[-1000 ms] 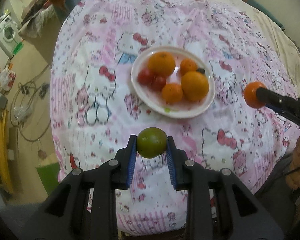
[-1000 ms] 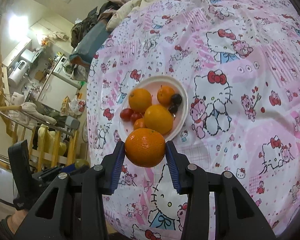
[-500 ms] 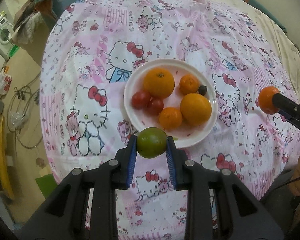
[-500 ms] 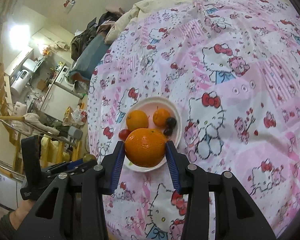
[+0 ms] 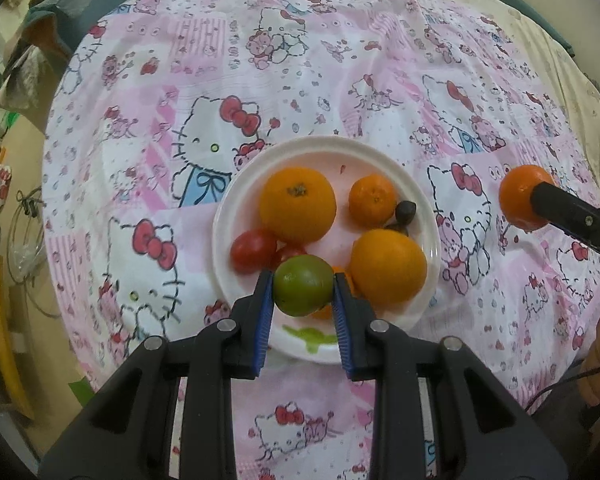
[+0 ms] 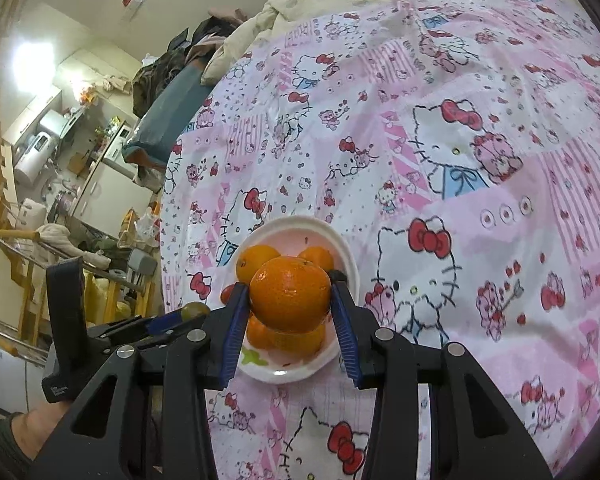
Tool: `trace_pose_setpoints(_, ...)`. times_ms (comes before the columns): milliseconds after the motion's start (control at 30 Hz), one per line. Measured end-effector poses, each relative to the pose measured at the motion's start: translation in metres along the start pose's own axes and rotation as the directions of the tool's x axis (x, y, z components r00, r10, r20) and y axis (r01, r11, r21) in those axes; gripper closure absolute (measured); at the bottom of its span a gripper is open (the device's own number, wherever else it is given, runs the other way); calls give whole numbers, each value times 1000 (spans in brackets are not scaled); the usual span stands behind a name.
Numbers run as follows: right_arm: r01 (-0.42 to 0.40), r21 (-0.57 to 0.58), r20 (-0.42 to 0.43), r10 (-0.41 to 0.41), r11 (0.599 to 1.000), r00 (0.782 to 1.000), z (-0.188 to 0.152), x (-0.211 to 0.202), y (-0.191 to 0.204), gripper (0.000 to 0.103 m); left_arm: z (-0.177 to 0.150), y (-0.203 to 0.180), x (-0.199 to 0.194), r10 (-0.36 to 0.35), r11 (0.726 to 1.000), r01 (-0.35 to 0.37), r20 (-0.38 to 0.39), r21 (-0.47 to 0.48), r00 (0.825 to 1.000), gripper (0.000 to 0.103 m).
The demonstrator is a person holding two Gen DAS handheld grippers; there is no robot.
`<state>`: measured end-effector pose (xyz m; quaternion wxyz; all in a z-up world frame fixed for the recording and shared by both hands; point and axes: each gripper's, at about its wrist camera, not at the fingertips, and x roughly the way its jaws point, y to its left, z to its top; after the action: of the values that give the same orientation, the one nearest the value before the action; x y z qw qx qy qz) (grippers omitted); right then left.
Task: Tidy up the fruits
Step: 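Lower the lime and mandarin onto the plate and open both tools, then withdraw both open tools from the plate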
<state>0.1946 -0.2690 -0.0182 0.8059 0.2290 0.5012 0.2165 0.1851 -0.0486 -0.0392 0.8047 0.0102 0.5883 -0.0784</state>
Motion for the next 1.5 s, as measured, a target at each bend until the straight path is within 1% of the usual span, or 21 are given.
trace_pose_setpoints(100,8,-12,-24,-9,1000,1000,6,12,-2,60,3,3,9,-2,1000,2,-4,-9,1000,78)
trace_pose_setpoints(233,23,-14,-60,-23,1000,998,12,31,-7,60,7,12,16,20,999,-20,6,-40,1000,78)
trace_pose_setpoints(400,6,-9,-95,-7,1000,995,17,50,-7,59,7,18,27,-2,998,0,-21,-58,1000,78)
trace_pose_setpoints(467,0,-9,-114,-1,1000,993,18,58,-7,59,7,19,34,-29,997,26,-45,-73,999,78)
trace_pose_setpoints(567,11,-12,-144,-13,1000,989,14,70,-7,58,6,19,40,-69,993,61,-72,-102,995,78)
trace_pose_setpoints(700,18,17,-179,-15,1000,984,9,84,-14,58,6,19,46,-78,990,68,-87,-120,993,78)
trace_pose_setpoints(833,15,32,-190,-9,999,982,8,90,-17,57,7,22,49,-91,985,75,-95,-155,991,78)
trace_pose_setpoints(933,3,51,-201,7,999,980,7,93,-19,56,7,23,49,-95,984,78,-104,-161,990,76)
trace_pose_setpoints(967,5,55,-201,6,998,980,8,93,-19,54,8,23,50,-95,984,78,-106,-161,990,73)
trace_pose_setpoints(1000,-5,58,-200,17,998,980,8,93,-20,49,8,23,49,-94,984,76,-109,-160,990,65)
trace_pose_setpoints(1033,-10,60,-195,22,998,980,8,91,-19,34,8,24,49,-96,984,78,-110,-160,989,59)
trace_pose_setpoints(1067,-9,60,-185,20,998,983,8,90,-18,26,8,24,47,-86,985,68,-109,-160,990,45)
trace_pose_setpoints(1100,-8,57,-175,18,998,984,9,88,-17,26,8,23,46,-73,986,57,-101,-157,992,33)
trace_pose_setpoints(1167,-10,54,-170,19,998,985,10,86,-16,26,8,22,41,-50,989,38,-79,-146,996,25)
trace_pose_setpoints(1233,-19,63,-165,30,998,986,10,83,-18,26,8,23,37,-40,990,30,-71,-138,997,25)
trace_pose_setpoints(1400,-5,71,-174,18,997,985,9,82,-22,26,9,29,26,-30,988,26,-25,-153,999,25)
trace_pose_setpoints(1500,-2,71,-158,13,997,987,9,78,-21,26,7,32,17,-9,988,11,10,-153,1000,25)
